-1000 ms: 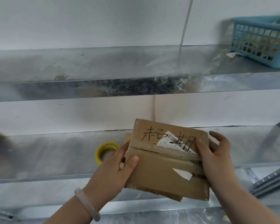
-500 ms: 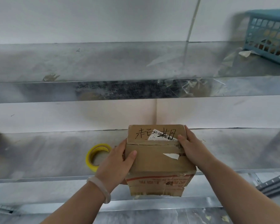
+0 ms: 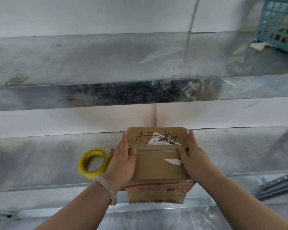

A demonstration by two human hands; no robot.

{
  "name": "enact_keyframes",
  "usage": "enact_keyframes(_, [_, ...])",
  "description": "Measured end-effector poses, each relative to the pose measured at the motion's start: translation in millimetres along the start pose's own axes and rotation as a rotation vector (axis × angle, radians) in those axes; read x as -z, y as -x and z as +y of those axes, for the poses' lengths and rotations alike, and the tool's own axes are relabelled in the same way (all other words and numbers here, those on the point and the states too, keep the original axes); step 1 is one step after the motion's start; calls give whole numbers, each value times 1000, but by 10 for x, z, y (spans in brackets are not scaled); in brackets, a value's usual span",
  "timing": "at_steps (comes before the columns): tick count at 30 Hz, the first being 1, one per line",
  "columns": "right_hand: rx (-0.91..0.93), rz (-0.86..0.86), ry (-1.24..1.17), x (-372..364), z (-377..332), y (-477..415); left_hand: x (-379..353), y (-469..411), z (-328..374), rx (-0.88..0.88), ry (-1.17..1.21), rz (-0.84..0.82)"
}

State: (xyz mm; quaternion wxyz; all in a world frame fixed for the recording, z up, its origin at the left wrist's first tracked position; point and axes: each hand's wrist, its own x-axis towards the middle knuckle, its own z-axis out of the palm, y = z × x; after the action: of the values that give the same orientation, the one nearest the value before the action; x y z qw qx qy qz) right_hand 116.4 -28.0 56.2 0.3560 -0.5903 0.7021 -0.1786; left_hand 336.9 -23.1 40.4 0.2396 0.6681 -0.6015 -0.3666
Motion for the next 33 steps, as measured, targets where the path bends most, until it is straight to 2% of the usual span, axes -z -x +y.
enact_keyframes(2, [75,18,153,-13,21,-24,18,22,-7,-103,-220,54])
enact_keyframes(4, [288,79,431,-42,13,-21,39,20,-27,-369,-540,110])
enact_keyframes(6, [504,67,673,-56,14,-20,56,-1,-17,-570,-786,6])
enact_keyframes(7, [554,23,761,-67,24,-45,55,-16,-4,-615,-862,-37])
enact_keyframes(10, [546,-48,877,-63,14,-84,61,-34,95,-580,-974,-131])
enact_keyframes(13, [579,-6,800,-55,-16,-124,57,-125,74,-582,-881,-145])
enact_keyframes(16, [447,34,688,-30,-57,-123,93,-134,100,-492,-537,45])
enact_keyframes(18, [280,14,555,13,-125,-119,114,-153,121,-442,-513,149])
enact_keyframes(20, [187,-12,455,84,-167,-162,143,-218,127,-371,-589,114])
enact_keyframes(23, [176,11,433,149,-188,-269,239,-366,157,-250,-601,10])
enact_keyframes(27, [227,-75,551,96,-134,-339,179,-440,123,-285,-562,-20])
enact_keyframes(30, [200,-129,468,140,-107,-384,184,-487,99,-286,-525,-71])
enact_keyframes(33, [153,-81,388,134,-140,-354,198,-491,118,-283,-519,-33])
